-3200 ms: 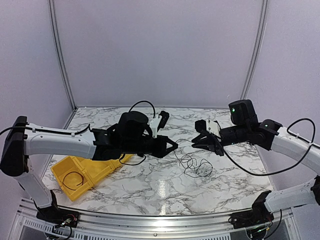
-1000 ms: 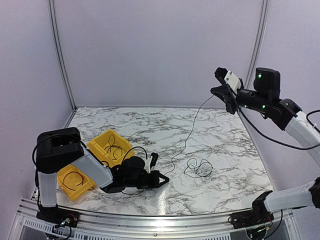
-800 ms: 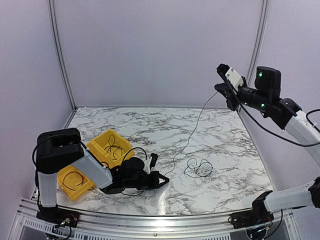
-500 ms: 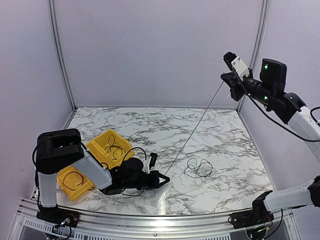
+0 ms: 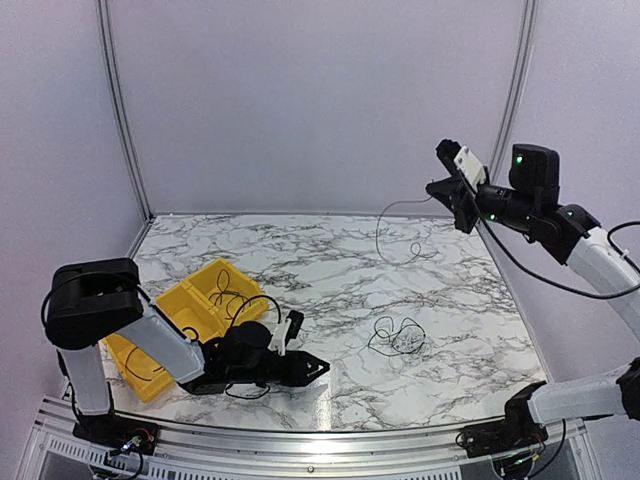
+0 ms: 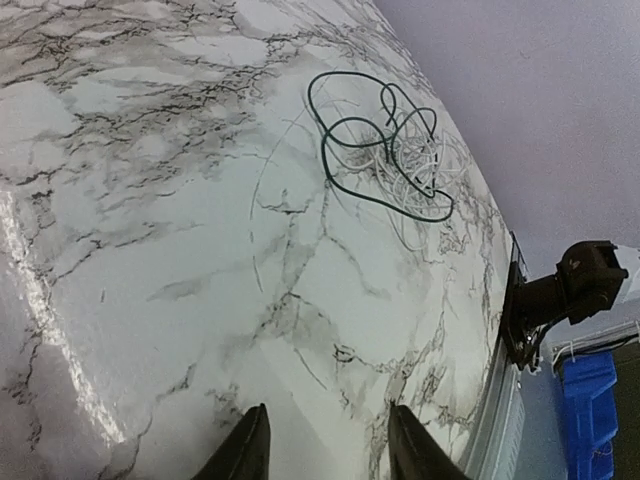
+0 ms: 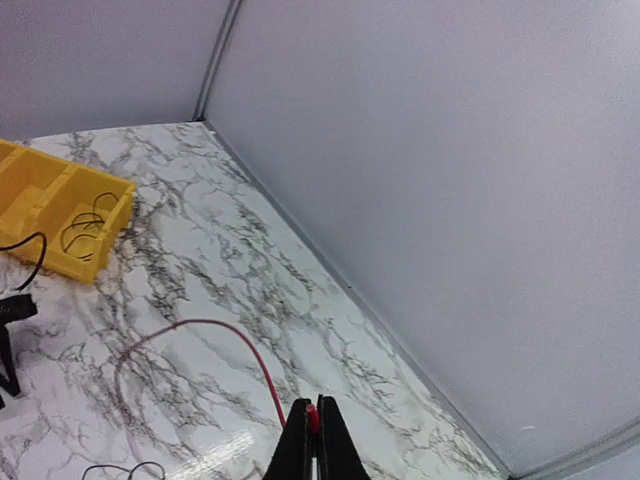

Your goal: Untangle the cables

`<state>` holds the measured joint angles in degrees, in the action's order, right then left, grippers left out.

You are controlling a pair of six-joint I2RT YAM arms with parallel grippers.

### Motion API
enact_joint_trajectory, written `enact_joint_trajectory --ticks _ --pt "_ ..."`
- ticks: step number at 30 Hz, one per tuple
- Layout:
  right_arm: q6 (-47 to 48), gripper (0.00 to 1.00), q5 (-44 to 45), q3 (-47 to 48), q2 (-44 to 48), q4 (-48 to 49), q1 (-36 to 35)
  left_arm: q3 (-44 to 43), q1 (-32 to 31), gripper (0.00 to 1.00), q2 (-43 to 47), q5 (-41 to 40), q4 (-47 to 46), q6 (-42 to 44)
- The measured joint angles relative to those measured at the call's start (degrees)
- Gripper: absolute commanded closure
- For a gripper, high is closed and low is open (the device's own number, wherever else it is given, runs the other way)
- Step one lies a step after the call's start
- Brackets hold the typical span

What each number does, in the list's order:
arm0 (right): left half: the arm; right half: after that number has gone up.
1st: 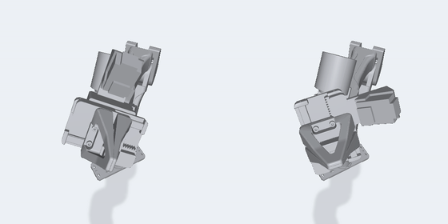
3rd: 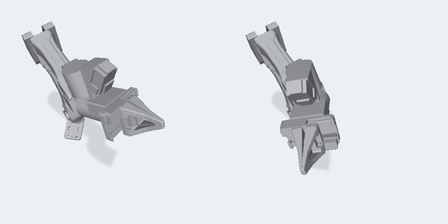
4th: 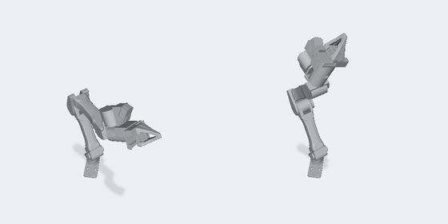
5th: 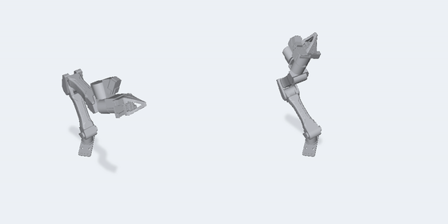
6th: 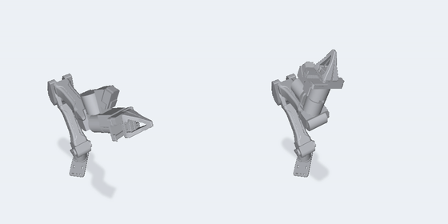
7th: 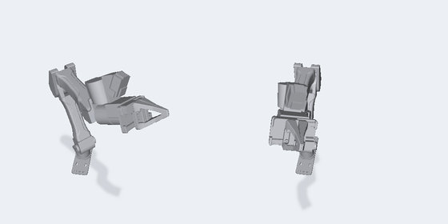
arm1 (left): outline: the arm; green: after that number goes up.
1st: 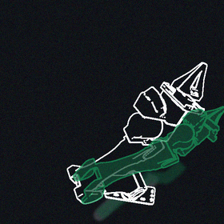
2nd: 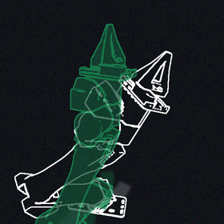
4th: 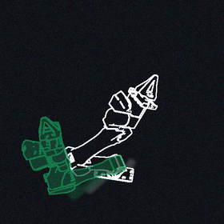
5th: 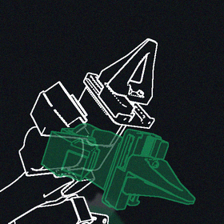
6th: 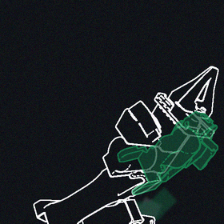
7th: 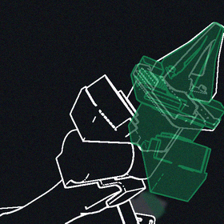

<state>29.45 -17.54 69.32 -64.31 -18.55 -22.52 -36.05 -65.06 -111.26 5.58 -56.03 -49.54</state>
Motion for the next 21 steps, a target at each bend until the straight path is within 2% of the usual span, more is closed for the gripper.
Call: enact_joint_trajectory --ticks 3,7,10,15,21 --pt "1.11 1.0 -7.98 -5.62 0.31 -1.22 -0.24 3.3 -0.57 0.52 8.0 -2.14 1.95 5.81" --pt "2.19 1.0 -14.53 -9.92 0.24 -3.8 -2.05 4.13 -1.29 0.47 13.92 -5.25 2.84 11.21" --pt "2.75 1.0 -18.16 -10.97 0.24 -4.92 -4.96 3.91 -2.05 0.39 16.7 -7.32 2.93 13.81" --pt "3.52 1.0 -21.07 -10.97 -0.2 -5.14 -7.13 -0.15 -2.78 0.36 15.21 -8.92 4.17 14.86" --pt "3.58 1.0 -22.84 -10.95 -1.95 -5.62 -8.37 -8.37 -3.87 0.38 10.67 -10.67 4.28 15.1"
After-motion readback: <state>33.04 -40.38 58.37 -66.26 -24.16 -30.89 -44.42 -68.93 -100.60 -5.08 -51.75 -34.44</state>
